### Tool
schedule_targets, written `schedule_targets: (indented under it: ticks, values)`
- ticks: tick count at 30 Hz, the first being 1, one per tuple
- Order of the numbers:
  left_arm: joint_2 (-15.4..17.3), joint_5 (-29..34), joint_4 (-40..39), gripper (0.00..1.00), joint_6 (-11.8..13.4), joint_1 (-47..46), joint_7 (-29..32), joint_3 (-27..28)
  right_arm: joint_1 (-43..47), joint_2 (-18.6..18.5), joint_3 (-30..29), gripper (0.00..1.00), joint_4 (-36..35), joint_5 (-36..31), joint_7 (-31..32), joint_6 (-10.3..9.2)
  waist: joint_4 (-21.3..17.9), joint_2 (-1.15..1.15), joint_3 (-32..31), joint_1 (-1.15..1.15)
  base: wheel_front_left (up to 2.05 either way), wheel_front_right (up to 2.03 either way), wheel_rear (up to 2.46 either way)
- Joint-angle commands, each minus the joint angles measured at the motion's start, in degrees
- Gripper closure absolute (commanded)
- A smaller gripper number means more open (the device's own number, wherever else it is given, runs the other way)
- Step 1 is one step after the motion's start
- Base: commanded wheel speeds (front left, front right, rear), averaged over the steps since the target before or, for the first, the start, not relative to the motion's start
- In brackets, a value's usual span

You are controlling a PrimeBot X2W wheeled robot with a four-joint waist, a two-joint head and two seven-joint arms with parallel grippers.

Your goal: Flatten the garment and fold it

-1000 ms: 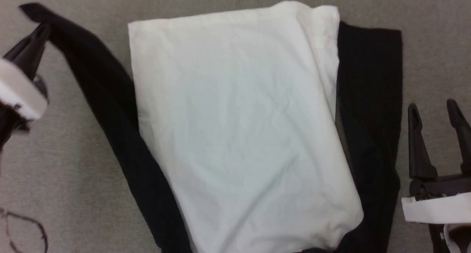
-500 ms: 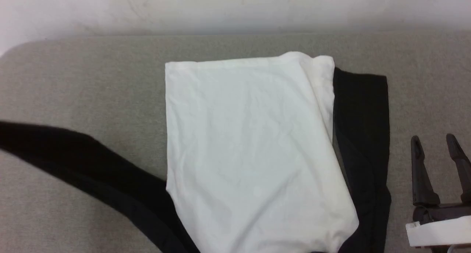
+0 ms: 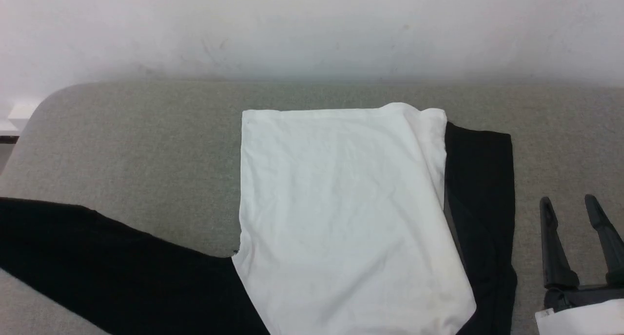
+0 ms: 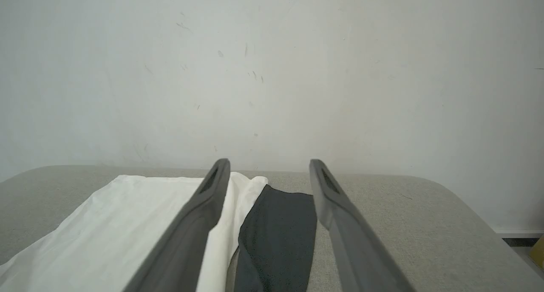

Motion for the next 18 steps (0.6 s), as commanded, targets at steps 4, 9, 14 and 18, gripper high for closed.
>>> schedule_targets:
  ticks: [4,9,14,18]
  values:
    - [0.92,-0.31,-5.39,1.0,-0.21,-2.1,0.68,-4.45,1.11,0.15,-0.99,0.0,-0.18,0.85,-0.26,-0.05,-0.09,0.0,-0.39,0.01,0.0,0.0,0.0]
    - [2.32,2.69,-11.33,1.0,0.21,-9.0,1.92,-16.99,0.12,0.15,-3.89,0.0,-1.98,0.15,0.15,-0.05,-0.2,0.0,0.44,0.01,0.0,0.0,0.0]
    - [1.41,6.97,-13.76,1.0,0.24,-18.76,3.88,-31.21,-1.55,0.15,-6.75,0.0,-3.84,-0.5,0.92,-0.05,-0.24,0.0,1.28,0.01,0.0,0.0,0.0]
    - [-4.44,12.32,-11.17,1.0,-0.84,-30.28,7.31,-47.61,-3.08,0.15,-9.19,0.0,-4.99,-0.49,1.51,-0.05,-0.35,0.0,2.25,0.01,0.0,0.0,0.0]
